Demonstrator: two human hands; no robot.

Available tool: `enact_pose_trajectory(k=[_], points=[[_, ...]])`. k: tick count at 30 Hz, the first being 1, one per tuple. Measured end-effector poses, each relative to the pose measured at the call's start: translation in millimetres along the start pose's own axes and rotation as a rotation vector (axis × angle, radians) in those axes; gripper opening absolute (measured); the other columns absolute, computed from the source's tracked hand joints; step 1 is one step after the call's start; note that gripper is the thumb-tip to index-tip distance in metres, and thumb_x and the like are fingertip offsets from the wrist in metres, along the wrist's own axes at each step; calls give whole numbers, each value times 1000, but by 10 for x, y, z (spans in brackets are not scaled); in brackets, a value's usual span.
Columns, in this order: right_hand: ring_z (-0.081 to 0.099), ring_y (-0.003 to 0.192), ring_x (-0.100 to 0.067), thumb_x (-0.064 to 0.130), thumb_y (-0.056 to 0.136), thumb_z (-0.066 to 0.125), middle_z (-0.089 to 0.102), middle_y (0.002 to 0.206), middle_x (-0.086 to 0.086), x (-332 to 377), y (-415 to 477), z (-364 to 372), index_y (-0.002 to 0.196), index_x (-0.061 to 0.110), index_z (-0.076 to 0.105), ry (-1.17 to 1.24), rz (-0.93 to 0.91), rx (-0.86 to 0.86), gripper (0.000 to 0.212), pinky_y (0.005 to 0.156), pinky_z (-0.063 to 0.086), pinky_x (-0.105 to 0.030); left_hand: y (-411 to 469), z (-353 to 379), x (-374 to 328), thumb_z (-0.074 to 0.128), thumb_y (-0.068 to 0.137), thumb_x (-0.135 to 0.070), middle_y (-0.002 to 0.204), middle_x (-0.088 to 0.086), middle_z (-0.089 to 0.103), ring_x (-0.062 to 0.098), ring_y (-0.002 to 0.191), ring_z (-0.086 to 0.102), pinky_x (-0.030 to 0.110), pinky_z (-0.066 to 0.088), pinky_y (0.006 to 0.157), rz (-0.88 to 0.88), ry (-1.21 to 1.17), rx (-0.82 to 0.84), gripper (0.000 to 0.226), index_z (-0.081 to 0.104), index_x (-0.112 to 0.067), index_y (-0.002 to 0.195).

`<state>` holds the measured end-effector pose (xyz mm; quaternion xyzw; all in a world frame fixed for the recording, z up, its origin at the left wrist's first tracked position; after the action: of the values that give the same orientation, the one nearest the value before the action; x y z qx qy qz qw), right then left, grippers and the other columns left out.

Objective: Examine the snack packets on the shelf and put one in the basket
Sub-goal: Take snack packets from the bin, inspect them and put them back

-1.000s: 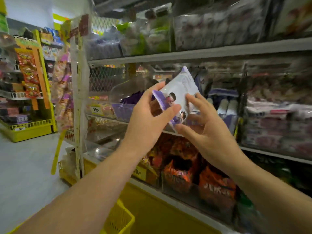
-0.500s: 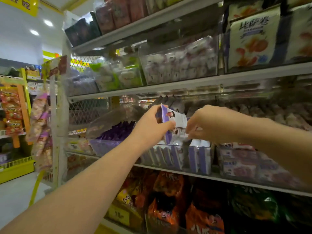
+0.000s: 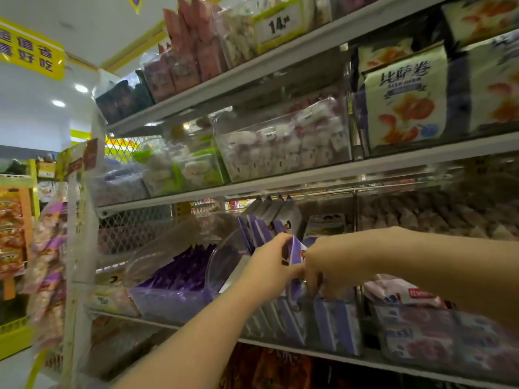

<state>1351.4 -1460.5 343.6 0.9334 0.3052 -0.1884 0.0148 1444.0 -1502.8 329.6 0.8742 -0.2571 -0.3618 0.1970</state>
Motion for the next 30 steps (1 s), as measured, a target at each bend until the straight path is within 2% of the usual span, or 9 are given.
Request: enact_pose_trajectory(k=[3,7,11,14,17,20,22,26,30], points=[[53,80,-14,18,91,53,61,99,4,9,11,49,113,27,67,-93,-35,-4,27,59,36,-16,14,17,46,72,83,-29,116,-10,63,6,105,59,20,49,85,41,19,-32,47,52,-26,126],[60,88,-17,19,89,54,64,104,5,-28,-26,37,112,33,66,-78,9,-77,29,73,49,-28,-6,50,63,72,83,-31,117,-13,60,4,108,55,18,45,87,98,50,-72,44,52,-29,122],[62,89,-14,20,91,54,67,102,7,-158,-83,-77,112,32,66,68,53,-140,27,79,52,-28,-69,73,68,74,82,-30,108,-22,54,-3,103,50,13,38,83,179,109,-104,35,50,-37,107],[58,94,-10,26,95,53,59,100,13,-314,-130,-171,109,32,62,232,109,-144,18,86,50,-28,-48,72,78,74,81,-32,110,-21,57,-1,106,51,17,41,86,173,116,-77,33,54,-36,108],[57,88,-14,23,98,48,58,100,4,-444,-171,-248,106,29,56,446,155,-183,13,81,49,-32,-18,33,69,73,82,-34,113,-22,58,2,110,53,13,40,83,189,178,-29,33,58,-34,112],[49,74,-19,8,98,38,54,90,-8,-528,-206,-333,105,20,53,730,187,-344,20,66,44,-31,-36,53,86,66,87,-35,118,-16,60,6,112,52,23,45,89,212,311,74,30,62,-33,117],[43,63,-15,4,98,35,49,77,-5,-562,-225,-374,98,18,53,874,198,-471,23,55,39,-24,-77,99,69,61,92,-33,116,-10,64,8,105,56,35,48,93,275,393,157,23,68,-27,113],[48,67,-14,16,99,37,54,80,2,-549,-286,-418,99,21,54,811,230,-669,17,61,42,-29,-142,128,36,45,101,-35,104,0,64,19,93,59,40,47,84,280,394,231,39,72,-7,96],[52,66,-9,20,99,39,59,77,8,-468,-453,-503,92,27,52,773,204,-876,16,56,40,-23,-211,109,28,39,103,-35,119,-5,61,13,107,54,29,43,93,194,299,287,40,73,-14,107]])
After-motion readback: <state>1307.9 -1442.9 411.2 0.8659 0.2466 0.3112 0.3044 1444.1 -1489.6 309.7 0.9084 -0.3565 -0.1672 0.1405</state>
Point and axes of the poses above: each hand's wrist, its own y-axis towards the middle knuckle, its own z-axis out of the palm, x = y × z, the point moved 6 cm from there along y, towards the middle knuckle
